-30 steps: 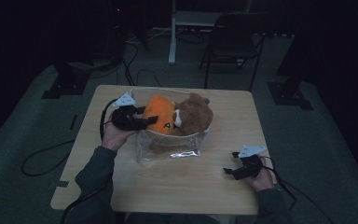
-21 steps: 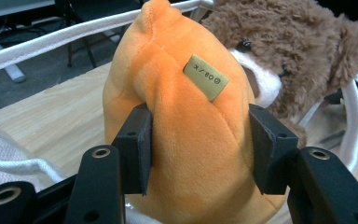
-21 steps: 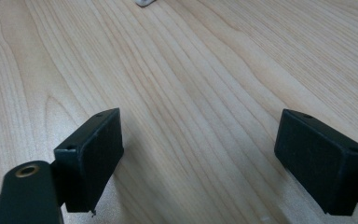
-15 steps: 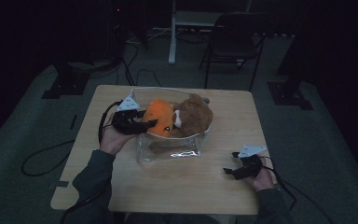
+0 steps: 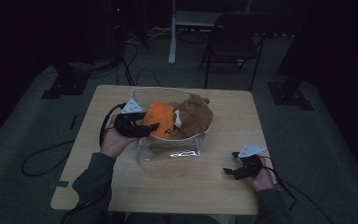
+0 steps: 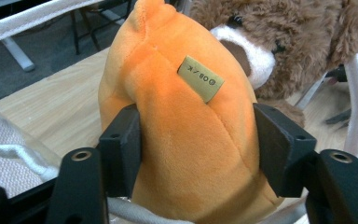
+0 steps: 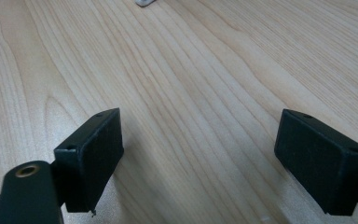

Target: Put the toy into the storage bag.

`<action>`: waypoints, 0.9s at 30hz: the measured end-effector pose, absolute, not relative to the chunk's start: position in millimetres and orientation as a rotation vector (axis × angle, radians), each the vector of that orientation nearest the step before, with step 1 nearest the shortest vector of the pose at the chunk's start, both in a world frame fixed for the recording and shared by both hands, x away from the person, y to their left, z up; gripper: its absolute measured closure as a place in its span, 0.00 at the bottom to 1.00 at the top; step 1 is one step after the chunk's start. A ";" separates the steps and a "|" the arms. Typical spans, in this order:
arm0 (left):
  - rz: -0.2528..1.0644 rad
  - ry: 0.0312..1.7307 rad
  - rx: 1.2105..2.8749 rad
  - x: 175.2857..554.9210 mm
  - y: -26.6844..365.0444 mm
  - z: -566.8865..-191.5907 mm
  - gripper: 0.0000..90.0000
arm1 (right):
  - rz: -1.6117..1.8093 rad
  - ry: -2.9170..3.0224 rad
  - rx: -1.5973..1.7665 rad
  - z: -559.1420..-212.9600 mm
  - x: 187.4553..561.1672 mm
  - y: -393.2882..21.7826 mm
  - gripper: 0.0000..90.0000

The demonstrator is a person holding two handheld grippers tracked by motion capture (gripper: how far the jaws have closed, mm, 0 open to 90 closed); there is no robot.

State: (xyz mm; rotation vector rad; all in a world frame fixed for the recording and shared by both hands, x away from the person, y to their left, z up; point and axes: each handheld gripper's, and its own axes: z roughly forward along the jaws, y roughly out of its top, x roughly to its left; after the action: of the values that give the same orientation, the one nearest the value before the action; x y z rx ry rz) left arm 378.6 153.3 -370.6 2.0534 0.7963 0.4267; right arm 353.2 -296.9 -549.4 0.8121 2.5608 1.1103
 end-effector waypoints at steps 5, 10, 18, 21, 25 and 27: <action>0.410 0.801 2.027 378.9 153.5 -372.8 0.30 | 1.109 2.560 0.810 -549.5 353.1 -296.8 0.16; 0.404 0.813 1.991 379.7 155.7 -373.5 0.28 | 1.109 2.560 0.810 -549.5 353.1 -296.7 0.16; 0.414 0.823 1.940 381.2 161.4 -374.9 0.28 | 1.109 2.560 0.810 -549.5 353.1 -296.7 0.16; 0.427 0.822 1.947 382.2 161.9 -376.0 0.28 | 1.109 2.560 0.810 -549.5 353.1 -296.7 0.16; 0.436 0.808 1.924 381.9 164.3 -376.1 0.34 | 1.108 2.560 0.810 -549.5 353.1 -296.7 0.16; 0.416 0.796 1.935 383.5 164.6 -376.6 0.46 | 1.108 2.560 0.810 -549.5 353.1 -296.7 0.16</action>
State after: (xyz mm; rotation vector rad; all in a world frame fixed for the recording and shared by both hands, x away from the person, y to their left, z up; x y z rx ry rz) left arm 383.5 164.6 -376.6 1.9350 0.7965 0.4157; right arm 353.1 -296.7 -549.5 0.8099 2.5597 1.1081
